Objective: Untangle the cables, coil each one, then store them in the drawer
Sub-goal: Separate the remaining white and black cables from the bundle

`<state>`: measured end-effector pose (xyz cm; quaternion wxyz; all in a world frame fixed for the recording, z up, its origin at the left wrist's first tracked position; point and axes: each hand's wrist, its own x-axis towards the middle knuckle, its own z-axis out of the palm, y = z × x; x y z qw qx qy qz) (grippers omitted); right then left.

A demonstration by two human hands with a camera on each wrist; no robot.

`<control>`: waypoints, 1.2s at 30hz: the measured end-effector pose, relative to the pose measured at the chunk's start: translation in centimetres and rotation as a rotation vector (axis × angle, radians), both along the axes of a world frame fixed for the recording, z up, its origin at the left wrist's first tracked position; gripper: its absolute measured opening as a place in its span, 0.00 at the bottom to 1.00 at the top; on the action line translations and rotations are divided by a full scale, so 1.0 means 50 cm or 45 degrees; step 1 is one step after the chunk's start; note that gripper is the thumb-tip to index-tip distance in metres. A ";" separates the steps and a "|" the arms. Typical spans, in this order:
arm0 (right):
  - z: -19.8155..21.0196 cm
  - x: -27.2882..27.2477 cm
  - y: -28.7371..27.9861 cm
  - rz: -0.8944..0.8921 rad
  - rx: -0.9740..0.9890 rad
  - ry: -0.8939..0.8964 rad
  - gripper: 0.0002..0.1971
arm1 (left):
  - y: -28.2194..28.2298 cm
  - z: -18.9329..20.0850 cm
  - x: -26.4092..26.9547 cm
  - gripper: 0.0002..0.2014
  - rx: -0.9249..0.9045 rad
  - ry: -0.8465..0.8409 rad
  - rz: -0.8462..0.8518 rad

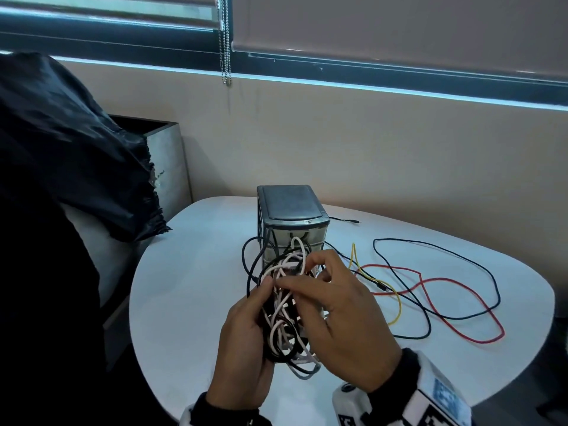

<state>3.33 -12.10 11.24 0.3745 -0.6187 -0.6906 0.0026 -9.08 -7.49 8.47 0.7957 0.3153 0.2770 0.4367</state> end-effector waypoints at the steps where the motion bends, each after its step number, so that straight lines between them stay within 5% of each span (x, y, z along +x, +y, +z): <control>1: 0.000 -0.003 0.000 -0.023 0.011 0.008 0.15 | -0.002 0.000 0.002 0.20 0.014 0.007 0.009; 7: -0.001 -0.026 0.016 -0.346 0.026 0.084 0.16 | -0.025 -0.011 0.029 0.19 0.056 -0.045 0.057; 11: -0.009 -0.030 0.017 -0.274 -0.144 0.081 0.09 | -0.024 -0.018 0.024 0.19 -0.023 -0.139 0.054; 15: -0.001 -0.024 0.019 -0.225 -0.182 0.307 0.03 | -0.020 -0.017 0.021 0.19 -0.035 -0.154 0.050; 20: 0.005 -0.032 0.018 -0.303 -0.239 0.038 0.12 | -0.018 -0.011 0.029 0.20 -0.019 -0.090 0.110; 26: -0.009 -0.012 0.025 -0.164 -0.094 0.484 0.09 | -0.019 0.008 0.025 0.16 0.077 0.015 0.041; 33: -0.030 -0.016 0.019 -0.227 0.133 -0.071 0.08 | 0.007 -0.002 0.027 0.15 -0.041 -0.014 -0.008; 36: -0.038 -0.018 0.025 -0.153 0.148 -0.050 0.06 | 0.013 -0.010 0.029 0.15 -0.086 -0.038 0.016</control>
